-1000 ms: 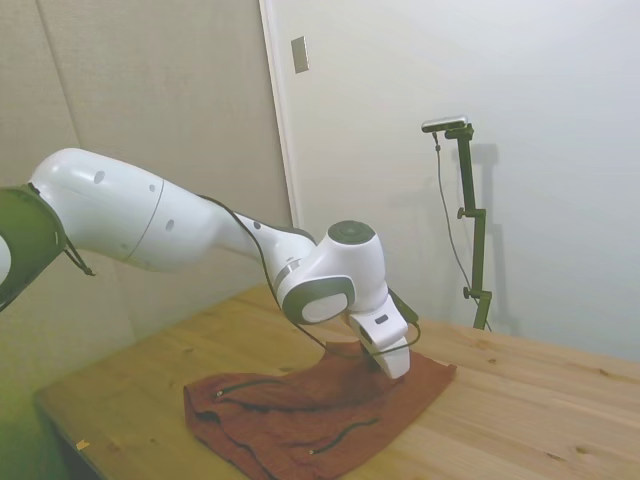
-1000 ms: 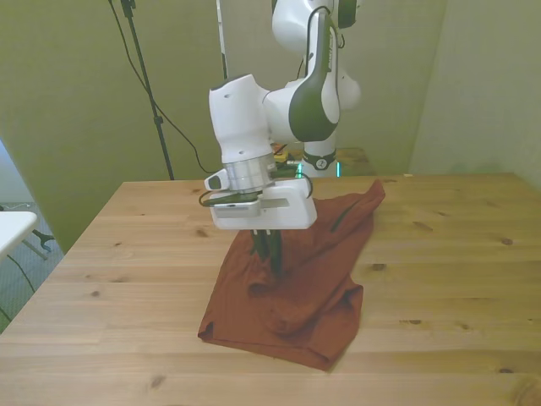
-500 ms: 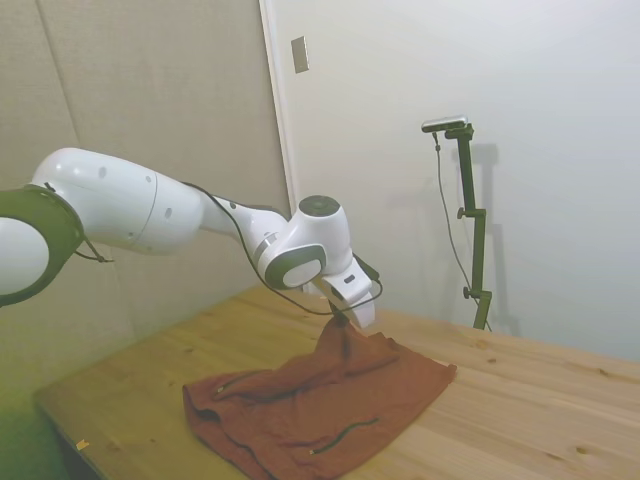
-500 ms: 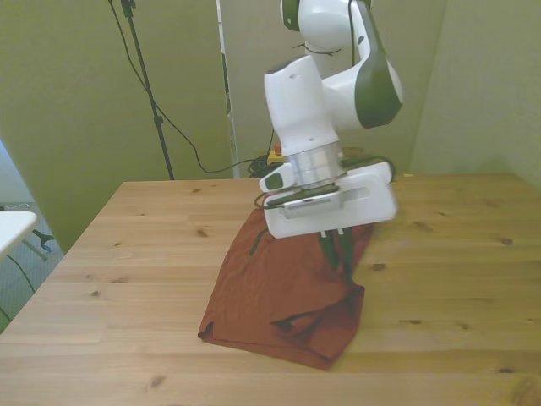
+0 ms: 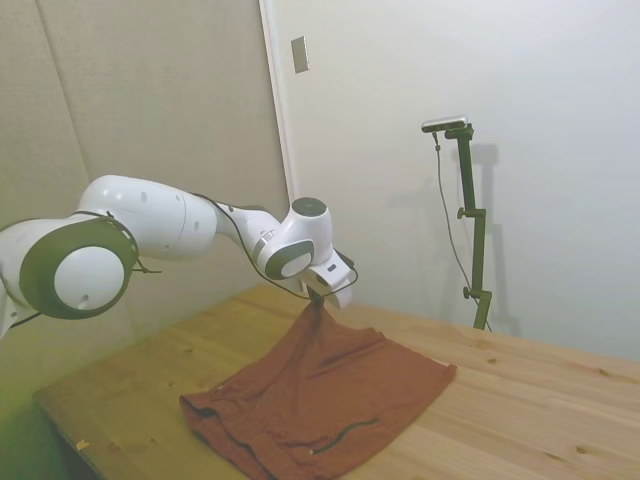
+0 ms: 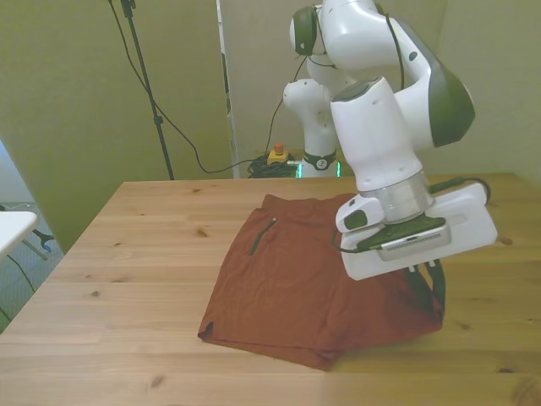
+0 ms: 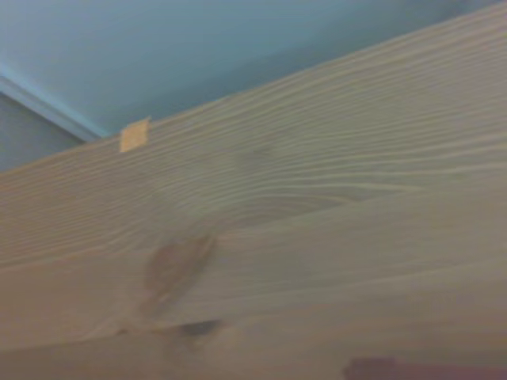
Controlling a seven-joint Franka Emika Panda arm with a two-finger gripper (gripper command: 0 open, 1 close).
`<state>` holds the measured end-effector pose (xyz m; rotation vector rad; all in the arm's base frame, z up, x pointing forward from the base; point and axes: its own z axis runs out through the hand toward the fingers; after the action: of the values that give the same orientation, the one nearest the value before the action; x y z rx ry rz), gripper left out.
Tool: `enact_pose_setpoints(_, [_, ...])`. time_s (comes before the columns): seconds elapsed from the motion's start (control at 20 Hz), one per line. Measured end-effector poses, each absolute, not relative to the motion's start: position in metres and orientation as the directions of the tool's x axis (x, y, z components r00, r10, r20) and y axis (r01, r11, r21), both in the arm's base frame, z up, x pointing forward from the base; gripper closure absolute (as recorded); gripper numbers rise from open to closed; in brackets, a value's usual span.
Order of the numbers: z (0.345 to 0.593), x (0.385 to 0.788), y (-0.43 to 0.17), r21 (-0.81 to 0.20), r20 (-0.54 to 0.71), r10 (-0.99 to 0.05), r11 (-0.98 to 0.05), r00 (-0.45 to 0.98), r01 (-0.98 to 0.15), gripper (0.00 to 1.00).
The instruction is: Unfold the shorts
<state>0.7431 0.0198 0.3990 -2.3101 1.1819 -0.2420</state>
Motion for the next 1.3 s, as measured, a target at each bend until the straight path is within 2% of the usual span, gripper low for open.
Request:
enact_pose_setpoints(0.05, [0.399, 0.745, 0.028, -0.533, -0.082, -0.78, -0.492, 0.621, -0.688, 1.0])
enact_pose_setpoints(0.1, [0.399, 0.746, 0.037, -0.536, -0.083, -0.764, -0.507, 0.64, -0.675, 0.0])
enact_pose_setpoints(0.4, [0.403, 0.746, 0.074, -0.555, -0.098, -0.681, -0.568, 0.726, -0.608, 0.0])
enact_pose_setpoints(0.7, [0.414, 0.748, 0.073, -0.561, -0.066, -0.68, -0.58, 0.73, -0.591, 0.0])
enact_pose_setpoints(0.9, [0.415, 0.734, 0.033, -0.456, 0.044, -0.761, -0.591, 0.647, -0.665, 0.0])
enact_pose_setpoints(1.1, [0.426, 0.691, -0.018, -0.323, 0.129, -0.829, -0.554, 0.544, -0.768, 0.0])
enact_pose_setpoints(1.3, [0.439, 0.624, 0.011, -0.13, 0.139, -0.828, -0.559, 0.543, -0.819, 0.0])
